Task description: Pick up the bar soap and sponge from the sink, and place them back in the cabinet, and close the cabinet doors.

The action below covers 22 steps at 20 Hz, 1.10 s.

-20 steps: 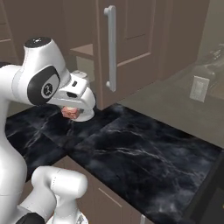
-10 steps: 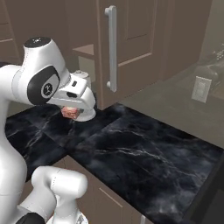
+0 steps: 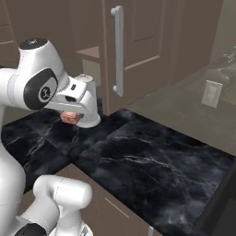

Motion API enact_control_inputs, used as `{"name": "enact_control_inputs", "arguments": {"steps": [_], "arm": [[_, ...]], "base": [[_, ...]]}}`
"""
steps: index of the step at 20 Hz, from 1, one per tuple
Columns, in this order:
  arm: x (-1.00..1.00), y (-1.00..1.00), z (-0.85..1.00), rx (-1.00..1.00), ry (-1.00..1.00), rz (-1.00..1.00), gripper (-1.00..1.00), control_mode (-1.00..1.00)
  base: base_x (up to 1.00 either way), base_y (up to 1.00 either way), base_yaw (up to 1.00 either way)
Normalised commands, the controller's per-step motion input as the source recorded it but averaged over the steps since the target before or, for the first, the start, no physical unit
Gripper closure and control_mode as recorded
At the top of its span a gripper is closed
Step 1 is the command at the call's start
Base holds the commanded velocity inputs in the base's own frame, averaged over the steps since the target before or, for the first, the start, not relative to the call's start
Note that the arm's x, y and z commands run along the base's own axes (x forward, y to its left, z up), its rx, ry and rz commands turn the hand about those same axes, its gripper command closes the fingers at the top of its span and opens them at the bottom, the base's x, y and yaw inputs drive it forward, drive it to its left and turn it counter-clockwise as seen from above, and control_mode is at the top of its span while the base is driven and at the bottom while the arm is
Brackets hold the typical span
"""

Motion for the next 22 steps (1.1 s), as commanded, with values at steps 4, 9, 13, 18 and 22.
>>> {"name": "enact_control_inputs", "arguments": {"steps": [4,9,13,18,22], "arm": [[0.04,0.65,0.10,-0.05,0.00,-0.07,1.00,-1.00],[0.11,0.48,0.16,-0.07,-0.03,-0.19,1.00,-1.00],[0.12,0.10,0.22,-0.04,-0.08,-0.21,1.00,-1.00],[0.08,-0.02,0.17,0.00,-0.19,-0.08,1.00,-1.00],[0.00,-0.09,0.14,0.00,-0.24,-0.02,1.00,-1.00]], "base": [[0.00,0.00,0.00],[0.00,0.00,0.00],[0.00,0.00,0.00],[0.00,0.00,0.00],[0.00,0.00,0.00]]}}
